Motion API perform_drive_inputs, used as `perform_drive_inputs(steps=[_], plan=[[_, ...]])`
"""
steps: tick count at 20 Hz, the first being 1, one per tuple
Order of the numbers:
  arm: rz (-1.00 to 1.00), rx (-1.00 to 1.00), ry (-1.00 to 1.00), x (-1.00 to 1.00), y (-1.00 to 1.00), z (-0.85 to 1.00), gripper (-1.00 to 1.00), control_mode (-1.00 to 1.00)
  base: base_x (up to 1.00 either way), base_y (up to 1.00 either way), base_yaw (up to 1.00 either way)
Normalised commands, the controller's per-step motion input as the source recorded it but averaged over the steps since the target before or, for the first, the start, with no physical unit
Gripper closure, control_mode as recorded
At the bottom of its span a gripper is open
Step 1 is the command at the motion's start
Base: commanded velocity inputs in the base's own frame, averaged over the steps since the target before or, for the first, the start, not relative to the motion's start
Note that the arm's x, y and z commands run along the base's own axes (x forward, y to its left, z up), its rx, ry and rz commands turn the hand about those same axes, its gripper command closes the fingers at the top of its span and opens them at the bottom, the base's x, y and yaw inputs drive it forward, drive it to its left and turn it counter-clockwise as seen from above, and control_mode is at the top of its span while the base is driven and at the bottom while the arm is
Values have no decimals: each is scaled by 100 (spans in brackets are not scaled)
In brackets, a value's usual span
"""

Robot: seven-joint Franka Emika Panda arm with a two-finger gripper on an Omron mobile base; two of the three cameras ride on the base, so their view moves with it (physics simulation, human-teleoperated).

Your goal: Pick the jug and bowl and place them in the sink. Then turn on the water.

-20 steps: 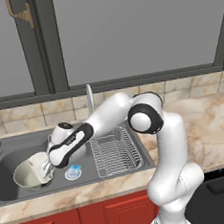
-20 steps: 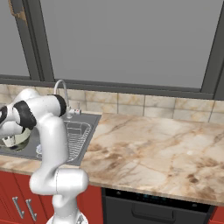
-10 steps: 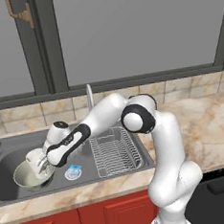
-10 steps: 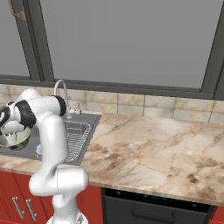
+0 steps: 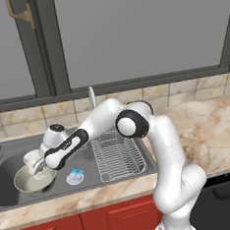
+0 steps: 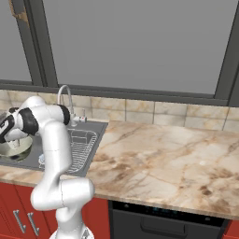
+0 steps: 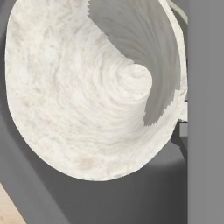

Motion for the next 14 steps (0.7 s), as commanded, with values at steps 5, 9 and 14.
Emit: perform_drive_inputs(steps=[5,9,14], plan=[[-4,0,0,16,19,-24,100,-100,0,0,0],[-4,0,0,13,15,-32,100,-100,0,0,0],[-3,0,0,13,6,-35,100,-100,0,0,0]])
